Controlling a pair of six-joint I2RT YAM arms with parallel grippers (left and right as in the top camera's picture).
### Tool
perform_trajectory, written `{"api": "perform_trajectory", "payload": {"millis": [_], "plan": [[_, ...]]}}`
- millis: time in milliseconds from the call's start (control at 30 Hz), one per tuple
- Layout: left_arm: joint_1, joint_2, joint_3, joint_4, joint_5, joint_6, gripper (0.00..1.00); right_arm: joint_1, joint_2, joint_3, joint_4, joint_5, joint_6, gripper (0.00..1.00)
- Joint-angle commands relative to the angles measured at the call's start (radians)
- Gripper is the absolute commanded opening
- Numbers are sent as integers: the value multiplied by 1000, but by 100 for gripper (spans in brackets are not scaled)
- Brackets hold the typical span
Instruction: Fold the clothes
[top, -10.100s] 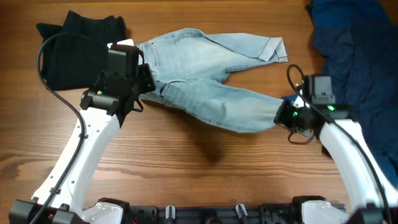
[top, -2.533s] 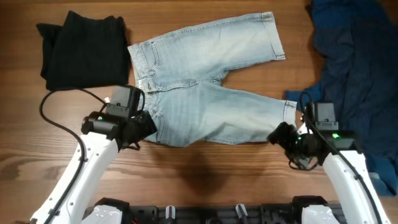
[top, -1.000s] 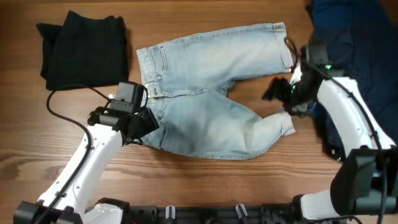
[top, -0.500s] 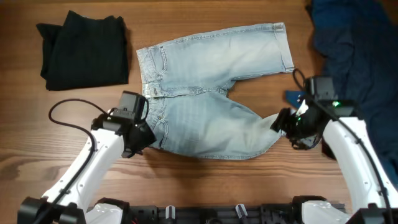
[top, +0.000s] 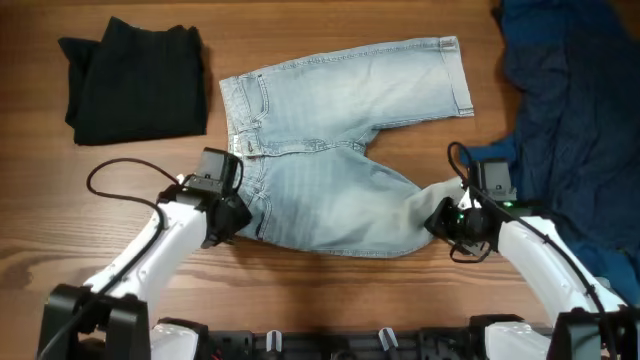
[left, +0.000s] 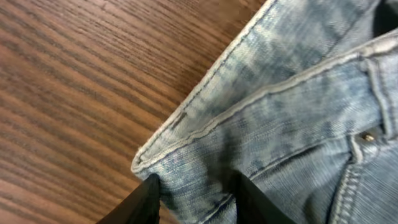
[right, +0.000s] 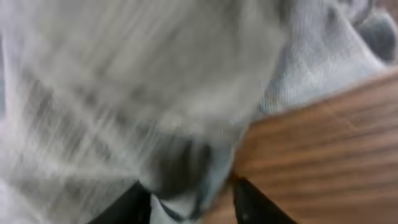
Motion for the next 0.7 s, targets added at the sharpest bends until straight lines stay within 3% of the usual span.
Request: {"api": "perform_trajectory", "payload": {"millis": [0,67,133,167,233,433,667], "plan": [[-3,20,-8,10,-21,-13,36,4,42,-35,54,27,75,36],[-3,20,-8,14,-21,-13,31,4,65,-36,72,27,80,22],[-3,20,-8,21,-21,-13,13,4,68,-35,74,28,101,4],[-3,19,-8,26,-21,-14,4,4,64,-35,74,27,115,4],[-3,11,10,29,-21,-13,4,3,31,-13,44,16,130,4],[-2,-179,146,-154,-94,-13,4,-19,-202,205,-333,91,42,5],[1,-475,147,-266,-127,-13,4,-54,-259,347,-602,92,-19,4]]}}
